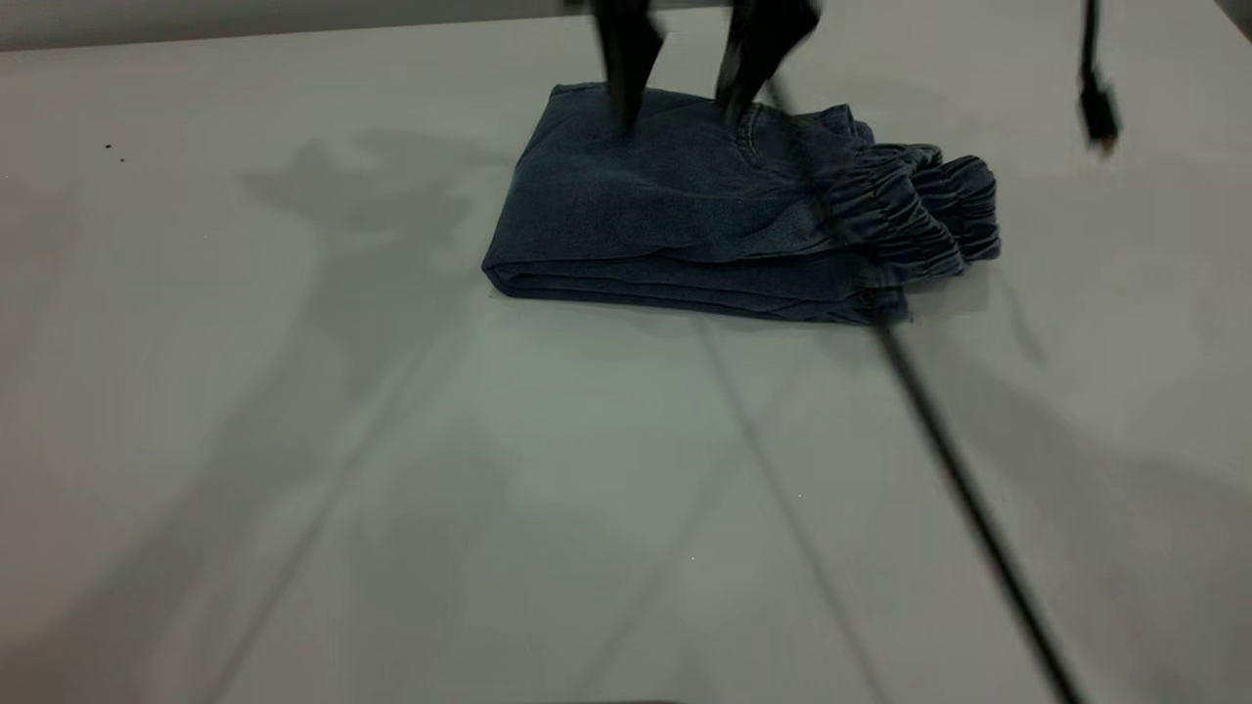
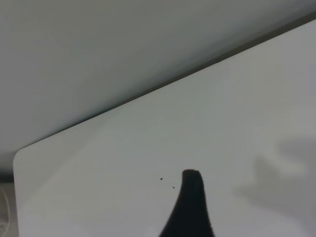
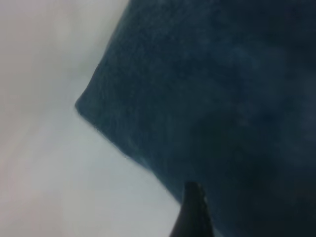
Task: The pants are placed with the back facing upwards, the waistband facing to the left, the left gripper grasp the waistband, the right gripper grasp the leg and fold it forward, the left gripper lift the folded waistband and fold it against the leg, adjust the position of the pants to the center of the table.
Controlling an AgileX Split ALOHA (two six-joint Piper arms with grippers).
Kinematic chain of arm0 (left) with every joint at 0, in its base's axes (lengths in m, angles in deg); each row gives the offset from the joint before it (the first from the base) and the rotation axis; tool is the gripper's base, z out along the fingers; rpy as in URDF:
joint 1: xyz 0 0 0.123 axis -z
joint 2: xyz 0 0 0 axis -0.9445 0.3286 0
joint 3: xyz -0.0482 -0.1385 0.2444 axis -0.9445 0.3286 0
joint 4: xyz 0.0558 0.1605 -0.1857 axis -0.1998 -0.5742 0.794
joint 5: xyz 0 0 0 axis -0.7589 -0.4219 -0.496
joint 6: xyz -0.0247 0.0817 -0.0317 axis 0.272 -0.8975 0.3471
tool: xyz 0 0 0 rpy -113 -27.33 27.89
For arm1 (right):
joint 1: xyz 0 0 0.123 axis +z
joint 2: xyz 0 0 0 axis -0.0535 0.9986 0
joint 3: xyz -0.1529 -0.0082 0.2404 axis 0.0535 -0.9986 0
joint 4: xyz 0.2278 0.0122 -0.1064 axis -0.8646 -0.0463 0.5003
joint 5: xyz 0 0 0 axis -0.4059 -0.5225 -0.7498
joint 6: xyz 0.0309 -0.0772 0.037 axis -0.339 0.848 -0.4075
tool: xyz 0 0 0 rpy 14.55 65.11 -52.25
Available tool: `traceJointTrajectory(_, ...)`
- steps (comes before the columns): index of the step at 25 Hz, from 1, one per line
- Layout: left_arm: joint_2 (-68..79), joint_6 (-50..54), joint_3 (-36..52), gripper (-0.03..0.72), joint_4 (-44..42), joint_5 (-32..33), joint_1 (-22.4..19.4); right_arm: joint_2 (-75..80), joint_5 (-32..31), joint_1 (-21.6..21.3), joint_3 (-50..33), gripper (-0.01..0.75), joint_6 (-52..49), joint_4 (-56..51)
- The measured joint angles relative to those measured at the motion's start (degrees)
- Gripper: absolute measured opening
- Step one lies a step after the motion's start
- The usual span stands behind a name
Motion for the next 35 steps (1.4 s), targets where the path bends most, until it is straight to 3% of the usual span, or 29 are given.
traceJointTrajectory(5, 0.0, 0.1, 0.0, 0.573, 0.3, 0.3, 0.0, 4.9, 1.1, 0.1, 0.0, 0.486, -4.3, 3.0)
traceJointTrajectory(13, 0.0, 0.1, 0.0, 0.573, 0.3, 0.3, 0.0, 6.6, -8.6, 2.4, 0.0, 0.486, -1.7, 2.6)
traceJointTrajectory(18, 0.0, 0.1, 0.0, 0.573, 0.3, 0.4, 0.0, 6.7, -9.6, 5.4, 0.0, 0.486, 1.1, 3.5)
traceJointTrajectory(25, 0.0, 0.1, 0.0, 0.573, 0.3, 0.4, 0.0, 1.6, -9.9, 5.7, 0.0, 0.451, 1.0, 5.4)
traceJointTrajectory(28, 0.0, 0.1, 0.1, 0.573, 0.3, 0.4, 0.0, -0.7, -6.0, 5.8, 0.1, 0.444, -0.1, 5.4)
traceJointTrajectory(33, 0.0, 0.1, 0.1, 0.573, 0.3, 0.4, 0.0, 2.3, 6.2, 5.8, 0.2, 0.442, -9.7, 7.4)
traceJointTrajectory(35, 0.0, 0.1, 0.1, 0.573, 0.3, 0.4, 0.0, 4.8, 7.7, 5.8, 0.2, 0.442, -12.7, 8.7)
